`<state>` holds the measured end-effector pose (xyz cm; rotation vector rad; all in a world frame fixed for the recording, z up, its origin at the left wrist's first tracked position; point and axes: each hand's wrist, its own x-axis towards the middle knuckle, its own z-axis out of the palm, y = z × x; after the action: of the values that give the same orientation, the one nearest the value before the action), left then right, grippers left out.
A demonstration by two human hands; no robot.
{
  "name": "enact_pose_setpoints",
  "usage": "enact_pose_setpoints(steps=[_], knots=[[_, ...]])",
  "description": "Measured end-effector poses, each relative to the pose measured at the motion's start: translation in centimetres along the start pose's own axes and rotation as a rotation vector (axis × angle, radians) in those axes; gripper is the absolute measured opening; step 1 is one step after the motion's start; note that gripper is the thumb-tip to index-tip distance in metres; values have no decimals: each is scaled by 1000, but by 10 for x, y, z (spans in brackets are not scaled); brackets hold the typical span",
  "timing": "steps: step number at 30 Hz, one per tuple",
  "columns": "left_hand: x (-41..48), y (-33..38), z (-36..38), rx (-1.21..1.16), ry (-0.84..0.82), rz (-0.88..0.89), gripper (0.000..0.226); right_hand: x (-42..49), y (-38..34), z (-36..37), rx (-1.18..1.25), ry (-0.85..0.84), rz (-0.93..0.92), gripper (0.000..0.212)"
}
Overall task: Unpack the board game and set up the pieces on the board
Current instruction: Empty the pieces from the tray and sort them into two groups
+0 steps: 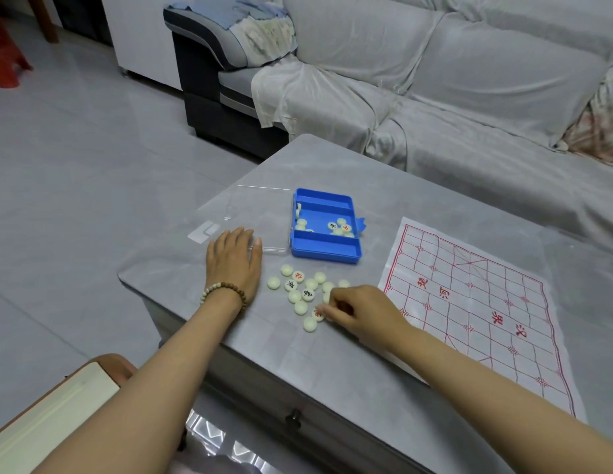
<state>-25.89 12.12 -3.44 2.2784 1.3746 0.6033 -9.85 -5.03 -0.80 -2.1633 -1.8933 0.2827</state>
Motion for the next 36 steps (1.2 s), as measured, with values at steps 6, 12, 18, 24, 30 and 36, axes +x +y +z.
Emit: enact_pose_setpoints(steps=[6, 12, 18, 24, 30, 36], knots=[[1, -1, 1, -4, 17, 12, 45, 12, -8, 6, 17, 122, -13, 29], [1, -2, 2, -8, 34, 19, 45, -16, 4, 9, 117, 162, -24, 41], [0, 4, 0, 104, -9, 33, 47, -46, 5, 7, 16, -183, 17, 67], [-1, 6, -5, 125, -64, 47, 51, -24, -4, 13, -21, -217, -7, 68], [1, 5, -3, 172, -77, 37, 52, 14, -7, -10, 107, 24, 9, 56], [3, 3, 1, 195, -95, 26, 54, 115, 29, -25, -32, 66, 209, 55]])
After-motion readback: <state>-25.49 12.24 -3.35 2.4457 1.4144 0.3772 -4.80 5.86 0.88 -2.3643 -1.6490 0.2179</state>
